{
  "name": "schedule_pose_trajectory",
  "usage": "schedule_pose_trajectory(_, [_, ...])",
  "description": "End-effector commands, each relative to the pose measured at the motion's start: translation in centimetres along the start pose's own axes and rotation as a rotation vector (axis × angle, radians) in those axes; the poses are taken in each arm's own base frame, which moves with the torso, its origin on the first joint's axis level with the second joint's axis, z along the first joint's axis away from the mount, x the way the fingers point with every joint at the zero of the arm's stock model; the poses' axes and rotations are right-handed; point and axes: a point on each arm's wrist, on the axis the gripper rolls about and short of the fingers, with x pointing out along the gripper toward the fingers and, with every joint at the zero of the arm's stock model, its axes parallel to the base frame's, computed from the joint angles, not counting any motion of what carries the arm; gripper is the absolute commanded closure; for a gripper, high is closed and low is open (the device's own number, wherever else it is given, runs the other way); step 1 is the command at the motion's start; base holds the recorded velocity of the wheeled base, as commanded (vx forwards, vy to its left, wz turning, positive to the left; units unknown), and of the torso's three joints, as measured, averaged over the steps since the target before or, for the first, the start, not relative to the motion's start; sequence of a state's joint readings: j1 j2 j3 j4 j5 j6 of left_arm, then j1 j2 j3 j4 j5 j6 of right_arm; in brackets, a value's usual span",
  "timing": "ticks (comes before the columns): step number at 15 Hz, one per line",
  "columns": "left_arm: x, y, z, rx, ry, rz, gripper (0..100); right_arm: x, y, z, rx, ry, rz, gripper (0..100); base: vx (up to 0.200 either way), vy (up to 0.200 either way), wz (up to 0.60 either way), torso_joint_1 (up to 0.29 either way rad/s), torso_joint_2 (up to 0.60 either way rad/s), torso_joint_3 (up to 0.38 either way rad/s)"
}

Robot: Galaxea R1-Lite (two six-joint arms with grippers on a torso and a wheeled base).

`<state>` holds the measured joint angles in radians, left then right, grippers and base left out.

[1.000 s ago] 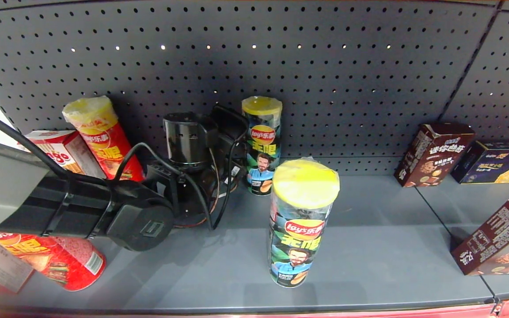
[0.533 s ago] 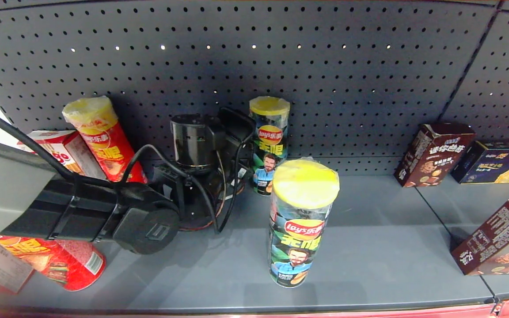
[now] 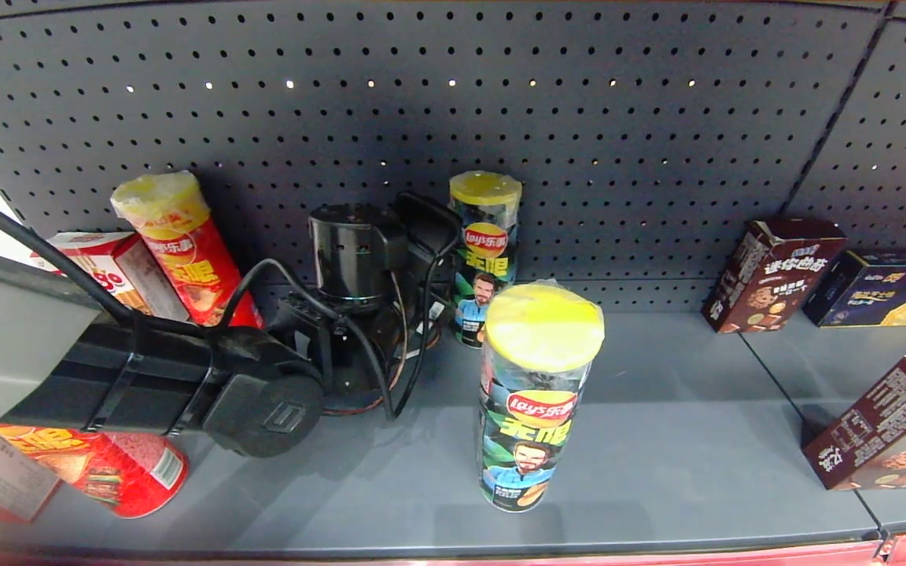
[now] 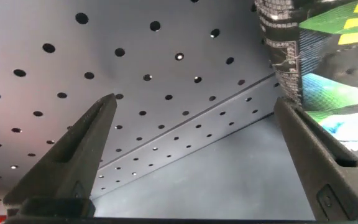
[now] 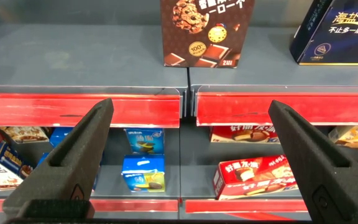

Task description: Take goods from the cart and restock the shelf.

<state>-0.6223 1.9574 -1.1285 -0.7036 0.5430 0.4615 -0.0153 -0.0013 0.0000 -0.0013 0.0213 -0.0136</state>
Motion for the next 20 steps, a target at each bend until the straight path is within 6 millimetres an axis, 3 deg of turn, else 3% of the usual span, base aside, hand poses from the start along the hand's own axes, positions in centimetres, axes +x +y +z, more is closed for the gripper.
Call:
schedule_pose_trajectory(1, [-0.7, 0.7, 0.6, -0.009, -0.017, 0.006, 0, 0.0, 0.0, 0.0, 0.0, 0.001, 0.0, 0, 0.0, 0.0, 0.0, 0.0, 0.0, 0.0])
schedule_pose_trajectory(4, [-4.1, 2.1, 1.6, -0.019, -0.053, -0.01, 0, 0.0, 0.0, 0.0, 0.0, 0.001, 0.0, 0, 0.0, 0.0, 0.0, 0.0, 0.0, 0.0])
schedule_pose_trajectory(6, [-5.3, 2.6, 1.7, -0.023, -0.064, -0.013, 0, 0.0, 0.0, 0.0, 0.0, 0.001, 0.0, 0, 0.0, 0.0, 0.0, 0.0, 0.0, 0.0])
schedule_pose_trajectory(7, [-7.0, 3.7, 1.9, -0.032, -0.081, -0.009, 0, 0.0, 0.0, 0.0, 0.0, 0.001, 0.0, 0, 0.0, 0.0, 0.0, 0.0, 0.0, 0.0])
schedule_pose_trajectory(12, [-12.3, 5.0, 2.5, -0.07, -0.144, -0.025, 0, 0.0, 0.0, 0.0, 0.0, 0.001, 0.0, 0, 0.0, 0.0, 0.0, 0.0, 0.0, 0.0])
schedule_pose_trajectory(16, [-17.1, 5.5, 1.8, -0.143, -0.208, -0.113, 0, 0.0, 0.0, 0.0, 0.0, 0.001, 0.0, 0, 0.0, 0.0, 0.0, 0.0, 0.0, 0.0])
schedule_pose_trajectory(20, [-22.4, 7.2, -1.5, -0.171, -0.264, -0.211, 0, 0.0, 0.0, 0.0, 0.0, 0.001, 0.0, 0, 0.0, 0.0, 0.0, 0.0, 0.0, 0.0])
